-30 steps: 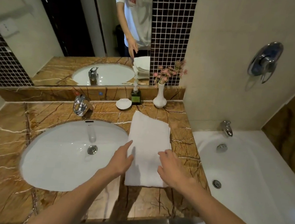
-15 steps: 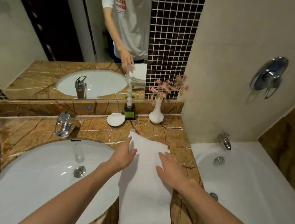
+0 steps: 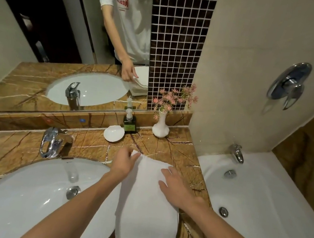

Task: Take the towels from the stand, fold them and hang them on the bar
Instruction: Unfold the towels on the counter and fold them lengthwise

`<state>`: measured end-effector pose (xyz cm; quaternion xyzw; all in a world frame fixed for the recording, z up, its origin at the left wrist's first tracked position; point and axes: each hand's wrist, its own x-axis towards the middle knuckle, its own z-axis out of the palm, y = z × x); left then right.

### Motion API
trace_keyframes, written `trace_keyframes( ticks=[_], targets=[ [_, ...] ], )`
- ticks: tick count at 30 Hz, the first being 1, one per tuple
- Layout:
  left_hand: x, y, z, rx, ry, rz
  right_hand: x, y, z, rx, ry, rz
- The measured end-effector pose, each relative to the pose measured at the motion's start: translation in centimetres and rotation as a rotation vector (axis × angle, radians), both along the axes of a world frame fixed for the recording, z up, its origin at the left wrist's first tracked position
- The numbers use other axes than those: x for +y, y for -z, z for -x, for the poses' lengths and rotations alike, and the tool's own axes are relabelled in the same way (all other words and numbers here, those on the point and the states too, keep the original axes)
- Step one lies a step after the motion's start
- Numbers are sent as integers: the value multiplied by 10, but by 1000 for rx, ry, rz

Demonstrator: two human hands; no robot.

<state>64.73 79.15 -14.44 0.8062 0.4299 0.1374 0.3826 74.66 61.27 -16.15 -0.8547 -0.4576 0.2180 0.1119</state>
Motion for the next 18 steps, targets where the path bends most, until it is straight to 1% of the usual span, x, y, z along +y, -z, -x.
trace_keyframes(
  ticks=[3, 7, 11, 14, 18],
  targets=[
    [-1, -6, -1, 13, 28, -64, 1, 0, -7, 4, 4, -10],
    [-8, -15, 3, -27, 78, -73, 1, -3, -19, 17, 7, -81],
    [-19, -34, 12, -128, 62, -59, 1, -10, -26, 20, 47, -172],
    [-27, -51, 21, -218, 49, -79, 1, -19, -32, 13, 75, -203],
    [-39, -74, 36, -288, 63, -106, 2, -37, -37, 70, 38, -260]
  ],
)
